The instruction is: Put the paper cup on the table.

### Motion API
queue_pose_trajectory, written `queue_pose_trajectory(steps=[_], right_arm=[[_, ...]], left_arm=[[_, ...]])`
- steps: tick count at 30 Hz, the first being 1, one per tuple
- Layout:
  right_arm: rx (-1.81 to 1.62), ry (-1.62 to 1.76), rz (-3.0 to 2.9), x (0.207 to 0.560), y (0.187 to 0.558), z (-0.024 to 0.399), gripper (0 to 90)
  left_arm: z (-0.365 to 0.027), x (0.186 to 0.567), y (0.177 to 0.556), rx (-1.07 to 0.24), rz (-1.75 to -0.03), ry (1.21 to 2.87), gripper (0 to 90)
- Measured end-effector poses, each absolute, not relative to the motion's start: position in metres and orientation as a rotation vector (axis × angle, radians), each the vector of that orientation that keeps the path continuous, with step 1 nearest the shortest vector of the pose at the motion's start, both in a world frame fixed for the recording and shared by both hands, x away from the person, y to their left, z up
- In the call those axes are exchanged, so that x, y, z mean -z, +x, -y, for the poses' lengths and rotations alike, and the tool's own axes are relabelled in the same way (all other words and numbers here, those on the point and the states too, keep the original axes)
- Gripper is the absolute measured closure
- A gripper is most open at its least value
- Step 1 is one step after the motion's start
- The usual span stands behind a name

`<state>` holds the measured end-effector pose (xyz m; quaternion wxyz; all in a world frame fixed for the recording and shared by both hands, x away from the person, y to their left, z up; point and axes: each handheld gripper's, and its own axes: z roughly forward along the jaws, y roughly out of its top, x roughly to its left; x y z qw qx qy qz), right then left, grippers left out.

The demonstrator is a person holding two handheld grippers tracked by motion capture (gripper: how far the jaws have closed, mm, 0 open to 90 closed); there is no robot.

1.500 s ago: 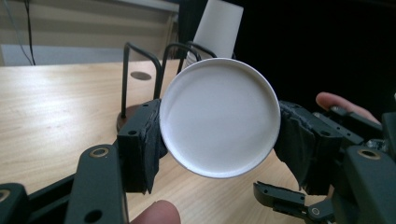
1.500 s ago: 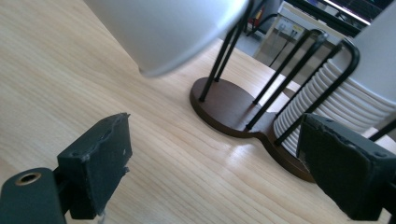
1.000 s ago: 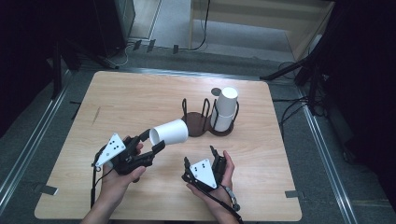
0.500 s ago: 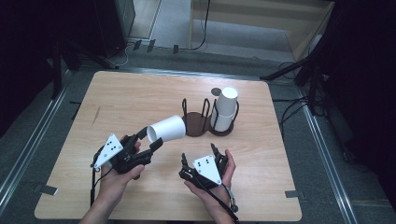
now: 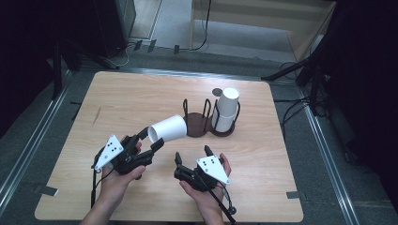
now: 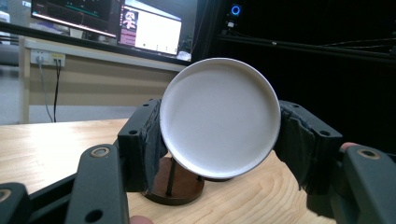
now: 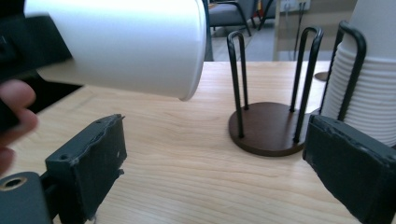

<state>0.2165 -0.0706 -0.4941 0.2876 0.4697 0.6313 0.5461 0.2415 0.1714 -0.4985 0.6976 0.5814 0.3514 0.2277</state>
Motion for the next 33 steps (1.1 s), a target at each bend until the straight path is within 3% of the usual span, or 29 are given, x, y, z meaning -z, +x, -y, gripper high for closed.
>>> queue_pose_trajectory(steps=[8, 26, 33], right_arm=[[-1.572, 1.372, -1.678, 0.489, 0.220, 0.072, 16.3], [-1.700, 1.716, -1.543, 0.468, 0.228, 0.063, 3.6], [-1.800, 1.907, -1.443, 0.463, 0.233, 0.066, 4.3]], left_arm=[[-0.169, 0.503, 0.242, -0.512, -0.788, 1.298, 36.0], [-0.164, 0.507, 0.242, -0.522, -0.788, 1.309, 36.0], [-0.161, 0.505, 0.240, -0.521, -0.783, 1.303, 36.1]])
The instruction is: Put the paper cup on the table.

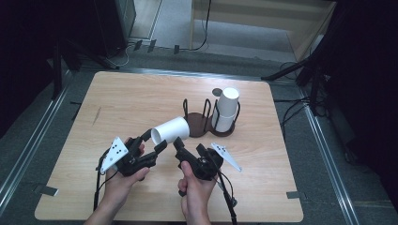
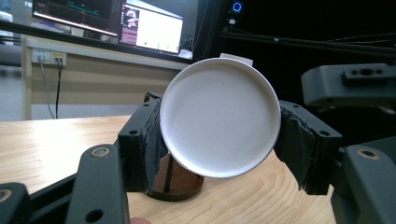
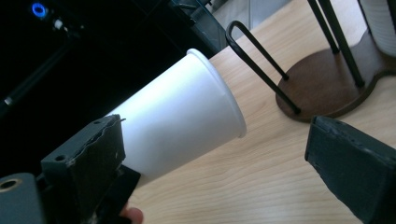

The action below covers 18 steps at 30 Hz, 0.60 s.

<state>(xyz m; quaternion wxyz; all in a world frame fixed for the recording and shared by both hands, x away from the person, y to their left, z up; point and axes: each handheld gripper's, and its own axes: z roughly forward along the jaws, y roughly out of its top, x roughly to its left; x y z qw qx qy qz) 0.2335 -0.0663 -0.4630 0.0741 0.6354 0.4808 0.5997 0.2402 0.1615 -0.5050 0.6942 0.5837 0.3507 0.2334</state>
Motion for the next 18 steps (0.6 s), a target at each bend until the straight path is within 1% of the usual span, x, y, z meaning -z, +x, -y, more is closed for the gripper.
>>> queue_pose_trajectory(steps=[8, 18], right_arm=[[-1.974, 2.124, -1.321, 0.461, 0.240, 0.067, 4.6], [-2.072, 2.391, -1.156, 0.462, 0.247, 0.069, 4.9]], left_arm=[[-0.158, 0.502, 0.238, -0.548, -0.777, 1.316, 36.1], [-0.151, 0.496, 0.232, -0.584, -0.747, 1.337, 36.1]])
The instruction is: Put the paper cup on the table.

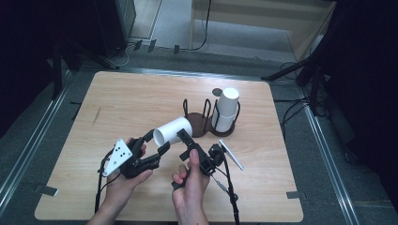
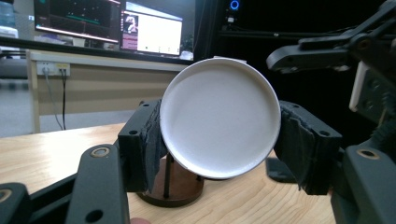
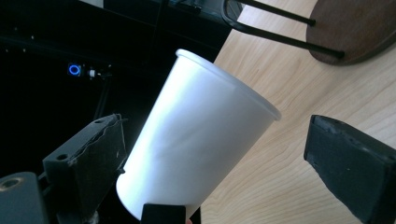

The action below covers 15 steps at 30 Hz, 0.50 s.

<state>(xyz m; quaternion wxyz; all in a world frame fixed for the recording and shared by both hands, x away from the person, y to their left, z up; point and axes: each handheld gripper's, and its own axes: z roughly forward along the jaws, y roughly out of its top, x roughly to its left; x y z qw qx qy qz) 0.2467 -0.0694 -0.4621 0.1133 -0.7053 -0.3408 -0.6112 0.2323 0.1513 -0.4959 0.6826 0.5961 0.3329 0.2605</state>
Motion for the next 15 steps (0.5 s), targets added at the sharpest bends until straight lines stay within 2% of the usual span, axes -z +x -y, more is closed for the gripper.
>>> queue_pose_trajectory(steps=[15], right_arm=[[1.655, -2.009, 0.738, 0.475, 0.256, 0.074, 2.6]], left_arm=[[-0.141, 0.497, 0.228, -0.600, -0.709, 1.372, 36.1]])
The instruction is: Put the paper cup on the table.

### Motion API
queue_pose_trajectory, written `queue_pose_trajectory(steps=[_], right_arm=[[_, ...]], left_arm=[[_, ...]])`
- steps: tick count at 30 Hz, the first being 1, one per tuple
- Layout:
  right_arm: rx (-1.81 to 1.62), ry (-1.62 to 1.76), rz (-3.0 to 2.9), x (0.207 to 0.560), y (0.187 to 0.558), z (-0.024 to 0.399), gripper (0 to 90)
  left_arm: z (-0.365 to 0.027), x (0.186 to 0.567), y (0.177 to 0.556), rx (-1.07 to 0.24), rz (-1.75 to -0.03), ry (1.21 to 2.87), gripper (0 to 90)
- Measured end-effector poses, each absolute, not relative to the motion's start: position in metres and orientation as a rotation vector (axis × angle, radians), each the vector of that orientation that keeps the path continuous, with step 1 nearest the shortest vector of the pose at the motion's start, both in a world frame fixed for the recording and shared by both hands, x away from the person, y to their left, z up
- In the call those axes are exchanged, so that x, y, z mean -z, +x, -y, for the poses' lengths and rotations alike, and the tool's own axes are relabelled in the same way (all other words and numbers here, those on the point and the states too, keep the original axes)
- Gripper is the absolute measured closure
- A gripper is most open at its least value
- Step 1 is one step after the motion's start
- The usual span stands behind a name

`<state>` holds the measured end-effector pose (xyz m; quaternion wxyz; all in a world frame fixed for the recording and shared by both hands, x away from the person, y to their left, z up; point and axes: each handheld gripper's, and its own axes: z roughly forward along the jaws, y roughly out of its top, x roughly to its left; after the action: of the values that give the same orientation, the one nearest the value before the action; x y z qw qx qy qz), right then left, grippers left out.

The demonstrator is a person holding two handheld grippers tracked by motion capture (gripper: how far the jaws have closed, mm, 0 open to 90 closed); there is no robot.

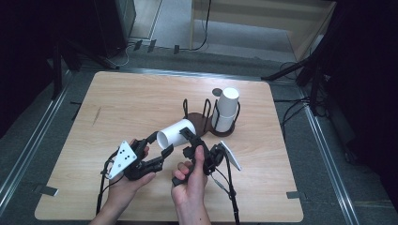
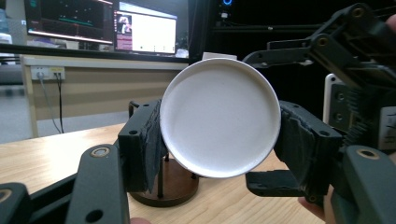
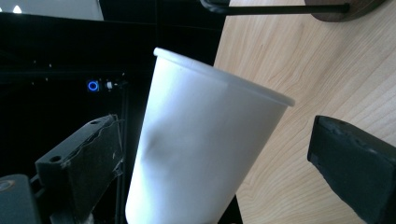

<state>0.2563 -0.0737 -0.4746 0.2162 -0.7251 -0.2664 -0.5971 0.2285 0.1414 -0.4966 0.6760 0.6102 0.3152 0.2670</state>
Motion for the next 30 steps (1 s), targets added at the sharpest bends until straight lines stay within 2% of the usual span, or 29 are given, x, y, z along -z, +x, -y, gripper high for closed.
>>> queue_pose_trajectory(steps=[15, 19, 25, 26, 30], right_arm=[[1.597, -1.983, 0.667, 0.484, 0.269, 0.074, 2.4], [1.585, -1.969, 0.656, 0.486, 0.271, 0.074, 4.6], [1.593, -1.930, 0.640, 0.486, 0.271, 0.075, 15.6], [1.601, -1.929, 0.638, 0.486, 0.271, 0.075, 21.0], [1.618, -1.909, 0.629, 0.486, 0.271, 0.076, 25.3]], left_arm=[[-0.130, 0.500, 0.225, -0.604, -0.666, 1.421, 36.1], [-0.129, 0.500, 0.224, -0.610, -0.659, 1.431, 36.1], [-0.130, 0.499, 0.223, -0.625, -0.648, 1.430, 36.2], [-0.130, 0.499, 0.223, -0.625, -0.652, 1.430, 36.2], [-0.131, 0.499, 0.224, -0.606, -0.658, 1.444, 36.1]])
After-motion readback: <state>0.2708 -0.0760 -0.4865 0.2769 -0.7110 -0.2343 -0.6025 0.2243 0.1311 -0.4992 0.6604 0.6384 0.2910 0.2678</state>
